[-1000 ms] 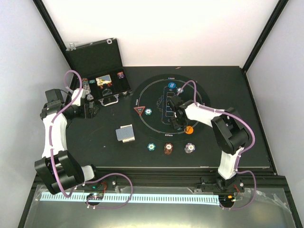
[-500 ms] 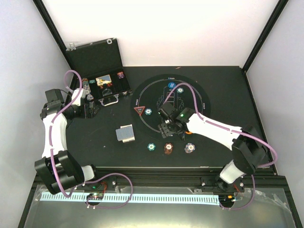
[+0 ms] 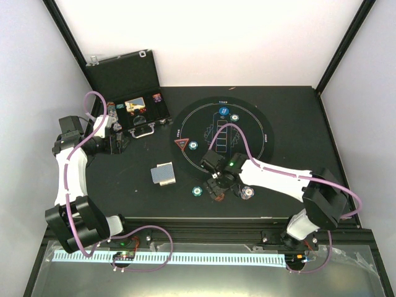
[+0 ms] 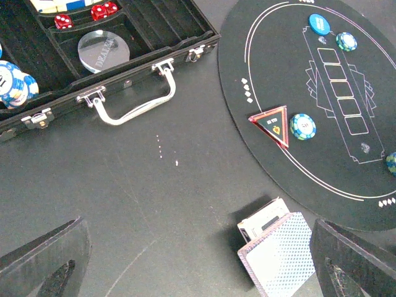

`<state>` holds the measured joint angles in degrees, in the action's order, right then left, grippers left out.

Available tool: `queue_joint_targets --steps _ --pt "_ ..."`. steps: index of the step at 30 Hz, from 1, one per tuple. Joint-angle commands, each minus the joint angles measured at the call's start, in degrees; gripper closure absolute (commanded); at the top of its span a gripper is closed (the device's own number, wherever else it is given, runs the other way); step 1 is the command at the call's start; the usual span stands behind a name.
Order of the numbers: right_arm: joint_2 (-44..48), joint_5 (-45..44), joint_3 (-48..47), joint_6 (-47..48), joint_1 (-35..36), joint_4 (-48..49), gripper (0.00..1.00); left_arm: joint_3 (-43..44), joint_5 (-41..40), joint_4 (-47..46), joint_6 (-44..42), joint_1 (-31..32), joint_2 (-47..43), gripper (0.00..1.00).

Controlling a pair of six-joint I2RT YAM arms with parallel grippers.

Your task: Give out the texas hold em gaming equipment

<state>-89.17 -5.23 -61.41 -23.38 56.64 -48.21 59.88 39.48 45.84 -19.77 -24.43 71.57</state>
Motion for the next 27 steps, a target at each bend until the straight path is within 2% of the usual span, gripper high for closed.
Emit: queue_joint_targets --steps 1,7,14,27 --pt "-0.6 1.4 0.5 -1.0 1.1 -0.6 0.18 2.2 1.8 0.9 -0.6 -0.4 -0.5 0.01" --pt "-2.0 1.6 1.2 -0.7 1.3 -0.1 0.20 2.5 1.7 1.0 -0.4 -0.5 -0.4 0.01" --pt "-3.6 1.4 1.9 -0.6 1.4 1.0 0.28 2.7 1.5 1.1 -0.6 -0.4 -0.5 0.01" --pt "-3.1 0.9 2.4 -0.8 1.4 1.1 0.52 2.7 1.4 1.0 -0.5 -0.5 -0.4 0.01"
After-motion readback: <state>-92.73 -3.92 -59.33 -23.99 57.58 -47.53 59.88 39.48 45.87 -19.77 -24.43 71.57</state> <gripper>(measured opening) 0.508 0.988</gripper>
